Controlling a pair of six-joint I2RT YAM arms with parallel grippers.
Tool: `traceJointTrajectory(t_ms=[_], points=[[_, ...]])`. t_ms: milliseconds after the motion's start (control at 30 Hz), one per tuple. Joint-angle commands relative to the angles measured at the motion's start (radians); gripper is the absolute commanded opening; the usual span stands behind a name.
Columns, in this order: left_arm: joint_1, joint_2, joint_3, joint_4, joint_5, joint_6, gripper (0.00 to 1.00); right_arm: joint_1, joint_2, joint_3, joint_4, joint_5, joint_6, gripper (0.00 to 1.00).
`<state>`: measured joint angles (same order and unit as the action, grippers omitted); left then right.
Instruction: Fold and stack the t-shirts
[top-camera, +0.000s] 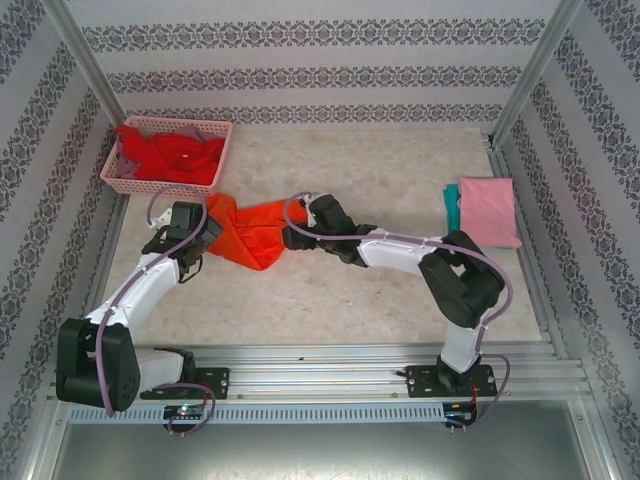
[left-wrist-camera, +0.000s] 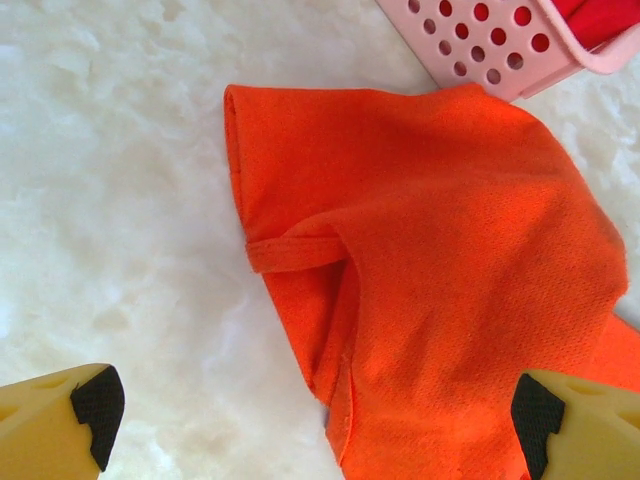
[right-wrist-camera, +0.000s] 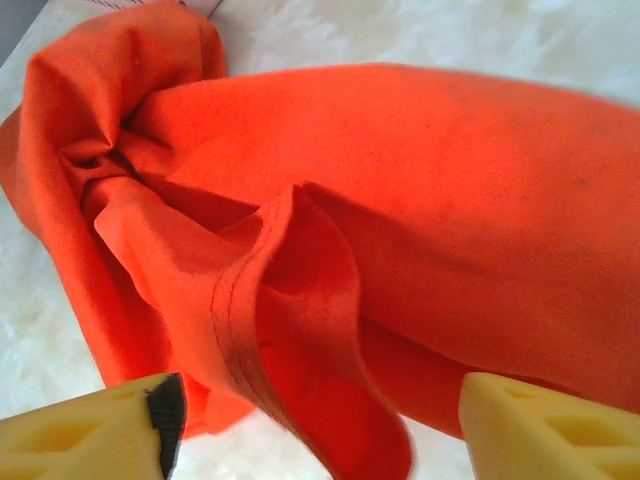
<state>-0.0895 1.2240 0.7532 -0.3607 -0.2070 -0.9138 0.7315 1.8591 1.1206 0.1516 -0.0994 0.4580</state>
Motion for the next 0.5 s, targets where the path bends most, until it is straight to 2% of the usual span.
traceJointTrajectory(t_ms=[0,100,133,267,467], points=[[0.008,-0.028,-0.029,-0.012,0.018,-0.034,1.0,0.003,0.057,0.075,-0.001,-0.095,0.023,0.45],[0.009,-0.029,-0.036,0.003,0.04,-0.03,1.0,0.004,0.037,0.069,0.003,-0.115,0.018,0.09],[0.008,-0.027,-0.037,0.014,0.056,-0.027,1.0,0.004,0.012,0.052,0.007,-0.108,0.015,0.0],[0.003,-0.012,-0.041,0.054,0.122,-0.027,1.0,0.0,-0.125,-0.048,0.032,-0.077,0.007,0.0],[-0.04,0.013,-0.034,0.094,0.15,-0.032,1.0,0.001,-0.3,-0.123,-0.017,-0.129,0.017,0.0]])
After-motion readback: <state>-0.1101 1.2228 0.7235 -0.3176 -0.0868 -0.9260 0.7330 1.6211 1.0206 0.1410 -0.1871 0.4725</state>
